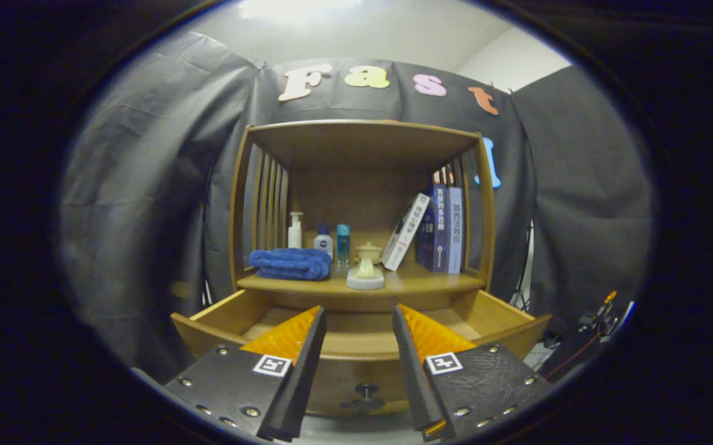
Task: Pull open the drawer, take out the items inside it, and place them on the countertop above the cabinet.
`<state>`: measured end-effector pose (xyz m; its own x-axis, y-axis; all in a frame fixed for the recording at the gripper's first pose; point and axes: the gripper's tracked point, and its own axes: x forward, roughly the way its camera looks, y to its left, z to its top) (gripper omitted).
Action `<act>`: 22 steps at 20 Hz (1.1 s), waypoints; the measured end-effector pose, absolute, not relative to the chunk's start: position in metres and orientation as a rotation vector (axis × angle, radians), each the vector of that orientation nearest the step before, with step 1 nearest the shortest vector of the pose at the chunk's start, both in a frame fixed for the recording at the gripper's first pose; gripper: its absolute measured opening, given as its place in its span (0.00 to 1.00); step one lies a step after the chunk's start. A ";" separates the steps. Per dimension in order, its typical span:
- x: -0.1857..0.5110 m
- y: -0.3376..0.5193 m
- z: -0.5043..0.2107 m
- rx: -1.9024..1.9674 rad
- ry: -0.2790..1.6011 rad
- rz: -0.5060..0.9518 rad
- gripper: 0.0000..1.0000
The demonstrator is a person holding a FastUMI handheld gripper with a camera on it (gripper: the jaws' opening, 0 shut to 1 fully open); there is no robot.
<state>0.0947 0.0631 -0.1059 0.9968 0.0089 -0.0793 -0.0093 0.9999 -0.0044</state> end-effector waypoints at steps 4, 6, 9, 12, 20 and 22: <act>0.091 0.061 -0.137 0.021 0.135 0.016 0.65; 0.093 0.062 -0.149 0.033 0.160 0.023 0.65; 0.099 0.061 -0.164 0.052 0.184 0.022 0.65; 0.103 0.060 -0.174 0.075 0.193 0.013 0.65; 0.109 0.061 -0.179 0.077 0.125 0.006 0.65; 0.109 0.060 -0.179 0.077 0.118 0.007 0.65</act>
<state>0.1094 0.0603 -0.1787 0.9930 0.0112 -0.1173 -0.0021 0.9970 0.0776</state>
